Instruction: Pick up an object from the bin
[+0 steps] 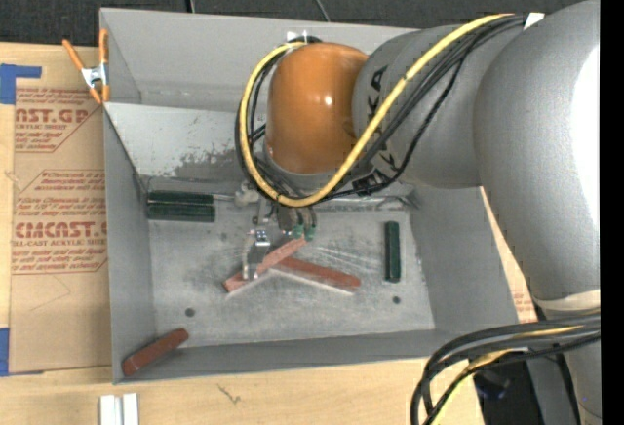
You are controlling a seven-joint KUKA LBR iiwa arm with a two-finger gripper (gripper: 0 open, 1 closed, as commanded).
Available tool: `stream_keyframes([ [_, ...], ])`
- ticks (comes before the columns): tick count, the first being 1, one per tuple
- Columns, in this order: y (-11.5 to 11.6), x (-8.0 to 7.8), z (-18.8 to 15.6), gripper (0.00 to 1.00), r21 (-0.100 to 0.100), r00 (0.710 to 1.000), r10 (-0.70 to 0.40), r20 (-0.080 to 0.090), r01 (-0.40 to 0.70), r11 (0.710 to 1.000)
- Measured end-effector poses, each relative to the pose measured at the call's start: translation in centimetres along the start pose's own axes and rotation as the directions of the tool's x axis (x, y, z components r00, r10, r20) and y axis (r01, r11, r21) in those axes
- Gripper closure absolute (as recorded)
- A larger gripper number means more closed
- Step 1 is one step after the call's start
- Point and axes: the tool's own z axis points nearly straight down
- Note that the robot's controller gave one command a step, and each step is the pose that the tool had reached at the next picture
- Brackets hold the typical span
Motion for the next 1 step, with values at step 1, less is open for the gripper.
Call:
stream_keyframes([
  [1,-0.02,-0.01,0.0,0.0,0.0,1.0,0.0,0.0,0.0,1.0],
])
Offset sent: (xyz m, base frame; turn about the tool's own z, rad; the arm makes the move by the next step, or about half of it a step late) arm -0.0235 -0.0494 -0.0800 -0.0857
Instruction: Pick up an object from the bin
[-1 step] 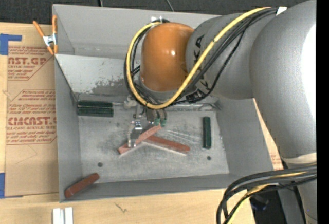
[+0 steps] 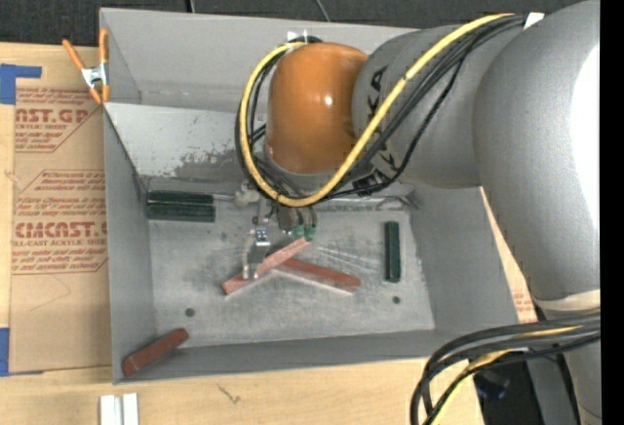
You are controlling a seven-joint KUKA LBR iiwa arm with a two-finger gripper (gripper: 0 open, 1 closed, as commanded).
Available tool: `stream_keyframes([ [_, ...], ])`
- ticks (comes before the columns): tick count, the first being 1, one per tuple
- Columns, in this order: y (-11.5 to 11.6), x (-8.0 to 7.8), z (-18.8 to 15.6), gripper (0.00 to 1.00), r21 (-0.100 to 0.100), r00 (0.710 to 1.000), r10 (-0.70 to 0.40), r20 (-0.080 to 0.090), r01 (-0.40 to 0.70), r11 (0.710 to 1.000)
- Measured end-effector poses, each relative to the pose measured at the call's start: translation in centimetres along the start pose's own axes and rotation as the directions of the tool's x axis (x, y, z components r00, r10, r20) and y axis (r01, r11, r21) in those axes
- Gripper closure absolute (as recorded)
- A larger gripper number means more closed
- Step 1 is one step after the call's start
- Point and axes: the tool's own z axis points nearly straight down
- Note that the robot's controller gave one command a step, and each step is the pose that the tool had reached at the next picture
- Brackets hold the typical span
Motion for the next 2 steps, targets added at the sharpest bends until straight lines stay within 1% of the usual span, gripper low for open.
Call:
stream_keyframes([
  [1,-4.66,1.68,7.3,1.0,-0.004,0.996,-0.085,0.023,0.085,0.996],
  [2,-4.66,1.68,7.31,1.0,-0.004,0.996,-0.085,0.023,0.086,0.996],
])
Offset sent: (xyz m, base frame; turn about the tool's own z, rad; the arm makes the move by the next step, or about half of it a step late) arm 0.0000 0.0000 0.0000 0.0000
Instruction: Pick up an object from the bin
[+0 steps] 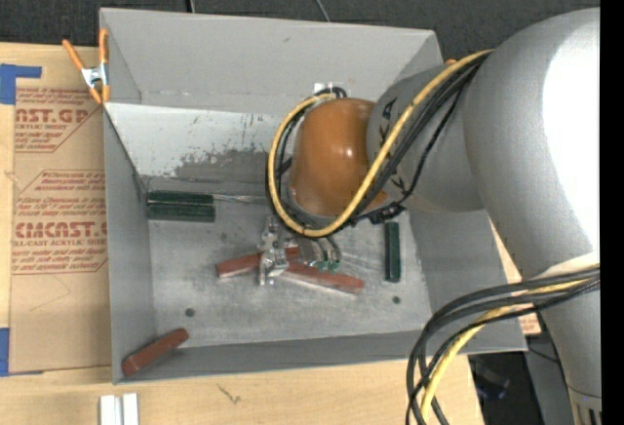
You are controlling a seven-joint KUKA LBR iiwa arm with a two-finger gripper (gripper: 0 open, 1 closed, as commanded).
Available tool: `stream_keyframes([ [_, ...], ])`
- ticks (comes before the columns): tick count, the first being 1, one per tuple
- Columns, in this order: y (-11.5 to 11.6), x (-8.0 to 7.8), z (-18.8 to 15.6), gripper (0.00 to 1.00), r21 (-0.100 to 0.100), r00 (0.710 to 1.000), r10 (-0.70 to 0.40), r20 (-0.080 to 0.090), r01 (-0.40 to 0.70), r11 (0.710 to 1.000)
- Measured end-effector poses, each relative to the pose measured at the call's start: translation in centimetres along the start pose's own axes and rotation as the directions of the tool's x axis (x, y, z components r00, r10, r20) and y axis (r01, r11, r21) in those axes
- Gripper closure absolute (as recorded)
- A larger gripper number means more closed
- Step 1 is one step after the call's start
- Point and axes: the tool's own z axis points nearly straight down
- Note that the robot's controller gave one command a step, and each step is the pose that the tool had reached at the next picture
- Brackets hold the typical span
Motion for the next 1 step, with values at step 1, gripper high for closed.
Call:
stream_keyframes([
  [1,0.51,-0.4,-13.89,1.0,0.005,0.999,0.034,-0.021,-0.034,0.999],
])
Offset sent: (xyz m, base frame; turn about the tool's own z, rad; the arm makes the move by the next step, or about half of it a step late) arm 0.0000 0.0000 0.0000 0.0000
